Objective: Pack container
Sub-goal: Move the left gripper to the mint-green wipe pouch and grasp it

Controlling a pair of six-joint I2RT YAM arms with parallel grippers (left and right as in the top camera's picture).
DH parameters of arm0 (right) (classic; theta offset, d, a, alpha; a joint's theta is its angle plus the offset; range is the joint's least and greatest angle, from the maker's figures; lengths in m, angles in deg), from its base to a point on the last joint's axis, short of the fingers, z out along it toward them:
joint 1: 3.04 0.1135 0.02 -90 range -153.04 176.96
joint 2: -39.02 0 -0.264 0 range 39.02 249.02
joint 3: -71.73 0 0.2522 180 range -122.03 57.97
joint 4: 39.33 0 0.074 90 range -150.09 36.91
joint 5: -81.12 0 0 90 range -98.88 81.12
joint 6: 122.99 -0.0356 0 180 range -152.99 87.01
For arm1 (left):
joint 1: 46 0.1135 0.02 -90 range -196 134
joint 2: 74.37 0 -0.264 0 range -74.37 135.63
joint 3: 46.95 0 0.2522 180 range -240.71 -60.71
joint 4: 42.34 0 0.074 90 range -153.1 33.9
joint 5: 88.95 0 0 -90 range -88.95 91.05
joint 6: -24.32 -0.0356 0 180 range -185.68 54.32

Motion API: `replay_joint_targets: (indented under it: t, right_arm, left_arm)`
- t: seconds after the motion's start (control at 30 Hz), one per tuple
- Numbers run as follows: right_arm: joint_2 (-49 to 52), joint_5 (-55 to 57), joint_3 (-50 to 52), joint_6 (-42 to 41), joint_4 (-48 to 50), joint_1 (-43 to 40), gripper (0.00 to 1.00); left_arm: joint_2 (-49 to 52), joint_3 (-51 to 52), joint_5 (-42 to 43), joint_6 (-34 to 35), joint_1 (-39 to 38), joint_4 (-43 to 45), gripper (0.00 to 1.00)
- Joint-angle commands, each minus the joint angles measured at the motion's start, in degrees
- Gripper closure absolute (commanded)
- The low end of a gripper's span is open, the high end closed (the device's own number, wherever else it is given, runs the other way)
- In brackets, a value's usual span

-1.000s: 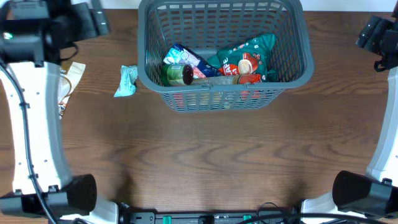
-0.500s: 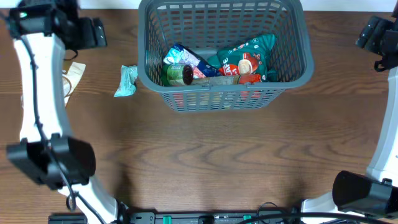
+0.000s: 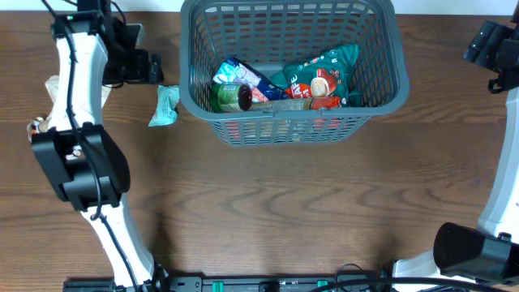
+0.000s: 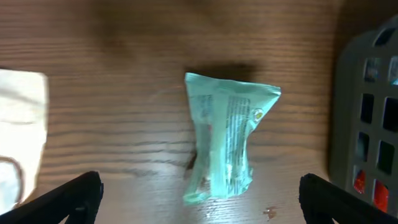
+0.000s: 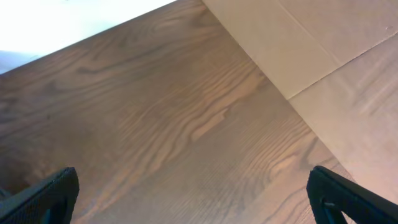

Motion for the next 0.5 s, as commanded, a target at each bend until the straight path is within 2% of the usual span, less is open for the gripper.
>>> replay_joint_targets:
  t: [0.0, 0.2, 0.47]
  right_arm:
    - [-1.0, 0.2, -0.9, -0.8, 0.0, -0.5, 0.01]
    - [-1.0, 0.2, -0.9, -0.8, 0.0, -0.5, 0.01]
    - [-1.0, 0.2, -0.9, -0.8, 0.0, -0.5, 0.01]
  left_arm:
    - [1.7, 0.3, 2.3, -3.0, -1.2, -0.6, 0.01]
    - [2.4, 4.4, 1.9, -5.2, -3.3, 0.4, 0.01]
    - [2.4, 13.5, -2.5, -5.1, -4.3, 3.6, 0.01]
